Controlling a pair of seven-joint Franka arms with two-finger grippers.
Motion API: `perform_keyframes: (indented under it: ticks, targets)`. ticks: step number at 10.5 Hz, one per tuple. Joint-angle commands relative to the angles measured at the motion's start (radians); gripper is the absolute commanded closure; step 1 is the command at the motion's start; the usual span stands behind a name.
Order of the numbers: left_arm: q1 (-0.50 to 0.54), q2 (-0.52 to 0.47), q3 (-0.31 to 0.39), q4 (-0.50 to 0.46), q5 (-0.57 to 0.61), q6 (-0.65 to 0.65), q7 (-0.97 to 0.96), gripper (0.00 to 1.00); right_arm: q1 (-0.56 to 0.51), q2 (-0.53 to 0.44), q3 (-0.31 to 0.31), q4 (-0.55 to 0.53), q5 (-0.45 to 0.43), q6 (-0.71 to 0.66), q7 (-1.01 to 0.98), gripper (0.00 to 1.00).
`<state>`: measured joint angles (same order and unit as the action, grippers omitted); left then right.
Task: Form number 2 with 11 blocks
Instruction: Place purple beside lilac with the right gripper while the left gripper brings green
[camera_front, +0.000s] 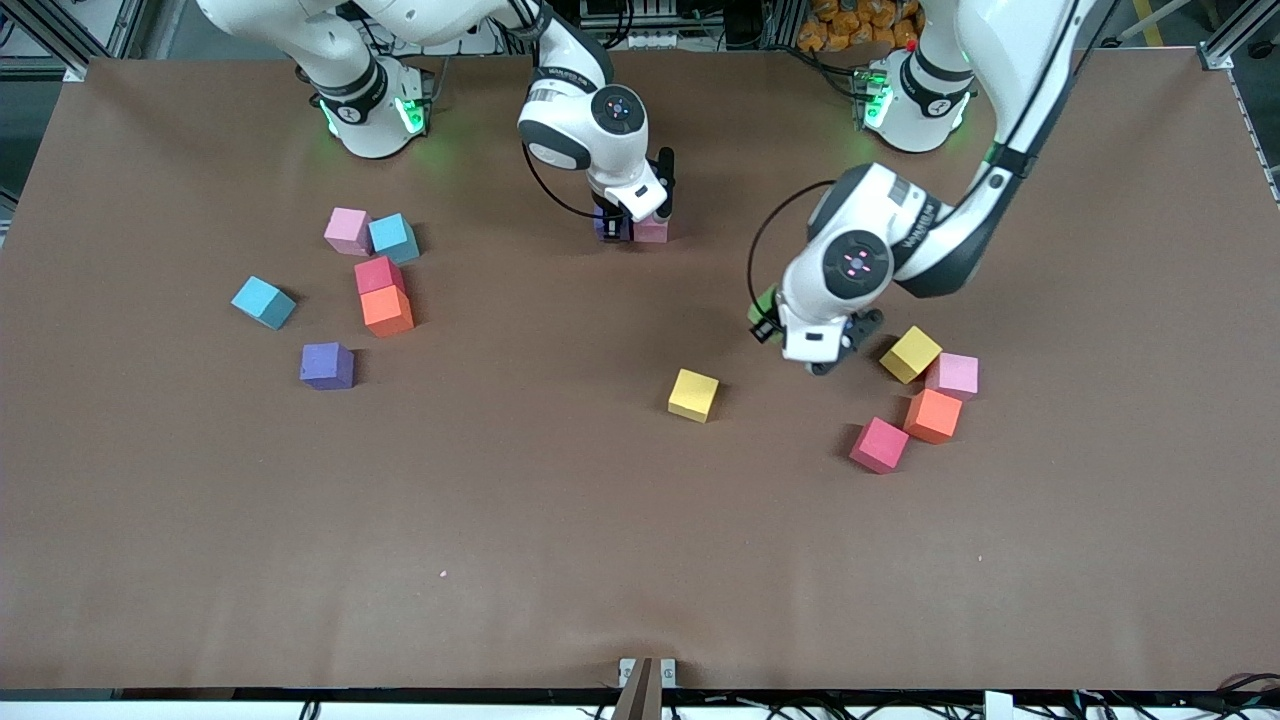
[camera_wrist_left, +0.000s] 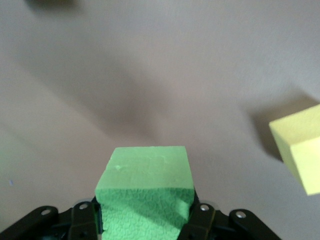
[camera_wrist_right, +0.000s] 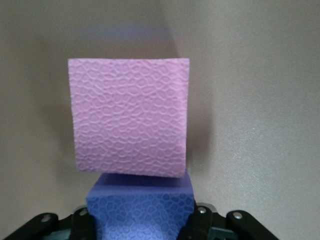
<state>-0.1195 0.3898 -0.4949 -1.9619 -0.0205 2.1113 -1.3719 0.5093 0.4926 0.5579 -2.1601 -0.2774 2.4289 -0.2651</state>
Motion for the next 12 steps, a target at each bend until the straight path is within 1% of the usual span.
perform_keyframes:
  ticks: [1, 3, 5, 6, 7, 8, 9, 10, 11, 12]
  targets:
    - [-0.014, -0.015, -0.028, -0.044, -0.039, 0.032, -0.138, 0.89, -0.020, 0.023, 0.020, 0.002, -0.028, 0.021, 0.030, 0.66]
    - [-0.040, -0.014, -0.034, -0.074, -0.041, 0.047, -0.264, 0.89, -0.020, 0.024, 0.020, 0.002, -0.028, 0.022, 0.030, 0.66]
    - [-0.045, -0.026, -0.037, -0.127, -0.041, 0.094, -0.384, 0.89, -0.018, 0.026, 0.020, 0.002, -0.028, 0.032, 0.030, 0.66]
    - [-0.046, -0.028, -0.045, -0.138, -0.039, 0.123, -0.453, 0.89, -0.017, 0.026, 0.020, 0.003, -0.028, 0.032, 0.030, 0.66]
    - [-0.046, -0.029, -0.072, -0.164, -0.041, 0.177, -0.525, 0.89, -0.017, 0.026, 0.020, 0.005, -0.028, 0.032, 0.030, 0.65]
    - [-0.046, -0.029, -0.074, -0.181, -0.039, 0.214, -0.579, 0.89, -0.018, 0.026, 0.020, 0.005, -0.028, 0.032, 0.030, 0.63]
    - [-0.046, -0.026, -0.076, -0.183, -0.039, 0.217, -0.619, 0.89, -0.018, 0.027, 0.020, 0.005, -0.028, 0.032, 0.030, 0.62]
    - [-0.052, -0.028, -0.079, -0.186, -0.039, 0.217, -0.674, 0.89, -0.020, 0.027, 0.020, 0.005, -0.028, 0.032, 0.030, 0.58]
    - [-0.063, -0.031, -0.085, -0.204, -0.039, 0.240, -0.732, 0.89, -0.020, 0.027, 0.020, 0.005, -0.028, 0.032, 0.030, 0.45]
    - [-0.062, -0.035, -0.086, -0.228, -0.039, 0.277, -0.777, 0.89, -0.023, 0.027, 0.020, 0.005, -0.028, 0.032, 0.030, 0.17]
